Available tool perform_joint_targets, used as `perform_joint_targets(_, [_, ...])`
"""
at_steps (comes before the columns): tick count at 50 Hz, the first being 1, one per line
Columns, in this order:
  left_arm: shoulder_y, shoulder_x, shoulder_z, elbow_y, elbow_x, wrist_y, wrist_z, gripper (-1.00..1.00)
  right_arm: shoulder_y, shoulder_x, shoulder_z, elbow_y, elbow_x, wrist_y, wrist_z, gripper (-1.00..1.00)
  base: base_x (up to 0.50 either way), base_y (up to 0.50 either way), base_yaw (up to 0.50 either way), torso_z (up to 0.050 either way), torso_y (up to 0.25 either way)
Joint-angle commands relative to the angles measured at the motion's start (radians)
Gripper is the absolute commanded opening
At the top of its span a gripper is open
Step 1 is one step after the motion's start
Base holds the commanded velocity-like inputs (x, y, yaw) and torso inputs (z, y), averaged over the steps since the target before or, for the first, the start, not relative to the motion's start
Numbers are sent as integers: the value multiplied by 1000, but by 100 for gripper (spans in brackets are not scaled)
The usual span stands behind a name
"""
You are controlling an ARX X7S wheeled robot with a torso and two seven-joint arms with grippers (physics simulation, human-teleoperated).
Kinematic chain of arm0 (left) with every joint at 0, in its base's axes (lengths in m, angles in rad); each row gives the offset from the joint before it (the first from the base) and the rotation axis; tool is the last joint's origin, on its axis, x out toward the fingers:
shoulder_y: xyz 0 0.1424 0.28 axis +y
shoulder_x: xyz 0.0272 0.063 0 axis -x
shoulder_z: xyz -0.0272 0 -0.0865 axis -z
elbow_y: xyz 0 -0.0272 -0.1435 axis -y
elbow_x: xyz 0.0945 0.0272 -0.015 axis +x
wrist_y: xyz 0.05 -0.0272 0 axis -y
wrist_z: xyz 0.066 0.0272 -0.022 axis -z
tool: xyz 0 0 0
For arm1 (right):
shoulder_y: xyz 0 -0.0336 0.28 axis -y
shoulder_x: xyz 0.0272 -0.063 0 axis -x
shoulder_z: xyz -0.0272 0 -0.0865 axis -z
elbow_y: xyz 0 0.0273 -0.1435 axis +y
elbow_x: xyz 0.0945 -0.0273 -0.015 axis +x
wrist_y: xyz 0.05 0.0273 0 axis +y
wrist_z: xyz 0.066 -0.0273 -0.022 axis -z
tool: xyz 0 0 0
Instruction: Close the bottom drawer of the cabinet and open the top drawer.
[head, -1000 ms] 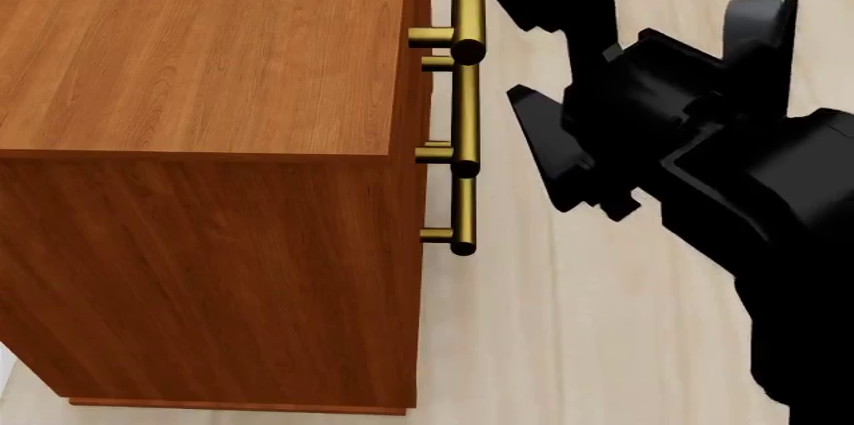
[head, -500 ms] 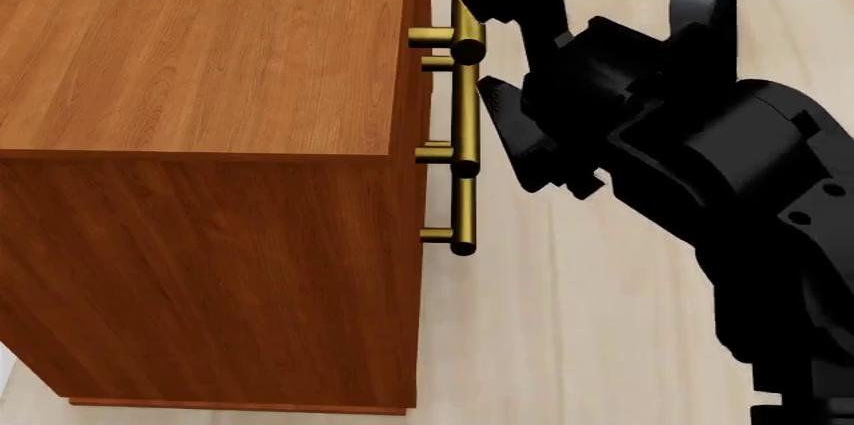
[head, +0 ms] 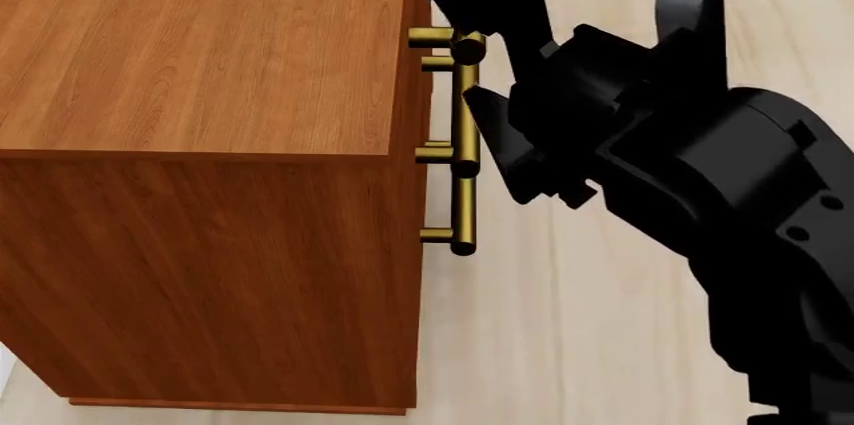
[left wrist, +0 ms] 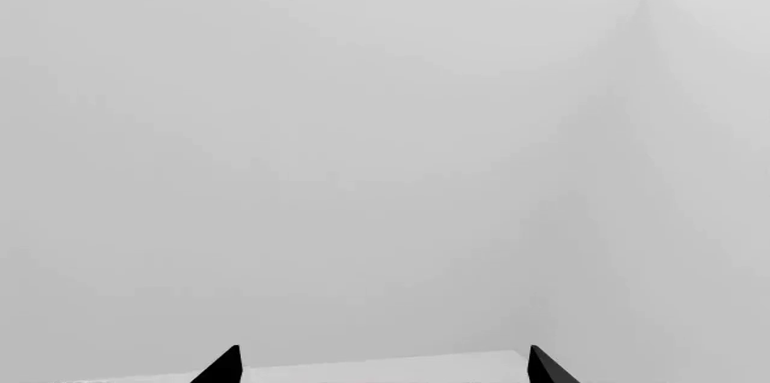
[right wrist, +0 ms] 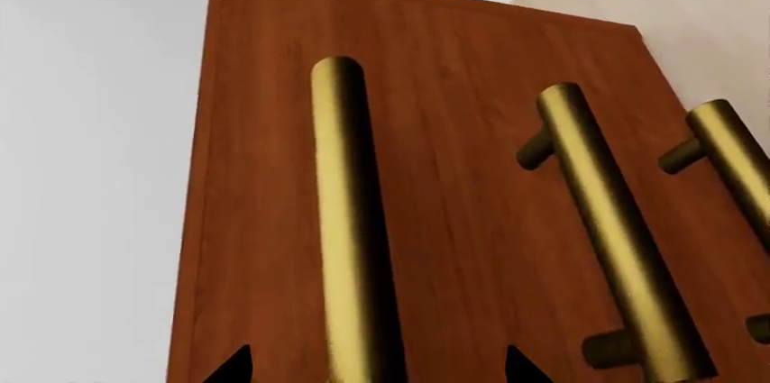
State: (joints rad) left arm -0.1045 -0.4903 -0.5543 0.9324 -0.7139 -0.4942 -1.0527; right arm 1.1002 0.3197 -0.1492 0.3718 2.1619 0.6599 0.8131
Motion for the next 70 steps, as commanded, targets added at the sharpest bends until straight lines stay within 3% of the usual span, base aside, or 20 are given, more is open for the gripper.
perform_joint_targets(1, [-9, -12, -1, 2, -14, -10, -13, 100, -14, 7, 3, -38, 5, -10, 23, -100, 0, 0, 0, 0, 0])
perform_joint_targets(35, [-6, -22, 3, 2, -18, -8, -23, 100, -33, 76, 52, -129, 61, -42, 102, -100, 0, 0, 0, 1, 3])
perform_joint_targets(40, [53, 31, 23, -22, 55, 75, 33, 100, -42, 84, 66, -154, 85, -52, 129, -100, 0, 0, 0, 0, 4])
perform_joint_targets(44, [0, -20, 10, -2, -9, 3, -19, 100, -47, 91, 75, -169, 91, -58, 133, -100, 0, 0, 0, 3, 3])
perform_joint_targets(47, [57, 29, 25, -22, 56, 79, 31, 100, -55, 96, 84, -182, 98, -64, 138, -100, 0, 1, 0, 0, 3])
perform_joint_targets(50, [4, -24, 8, -1, -13, 5, -24, 100, -61, 102, 92, -197, 104, -70, 145, -100, 0, 0, 0, 0, 4])
perform_joint_targets(55, [54, 19, 24, -15, 45, 70, 19, 100, -70, 113, 100, -203, 112, -72, 147, -100, 0, 0, 0, 2, 7])
perform_joint_targets(60, [1, -31, 11, -2, -18, 3, -29, 100, -76, 122, 118, -220, 126, -86, 158, -100, 0, 1, 0, 0, 7])
perform_joint_targets(70, [48, 1, 21, -7, 23, 54, 0, 100, -85, 134, 144, -272, 137, -118, 189, -100, 0, 1, 0, 2, 7])
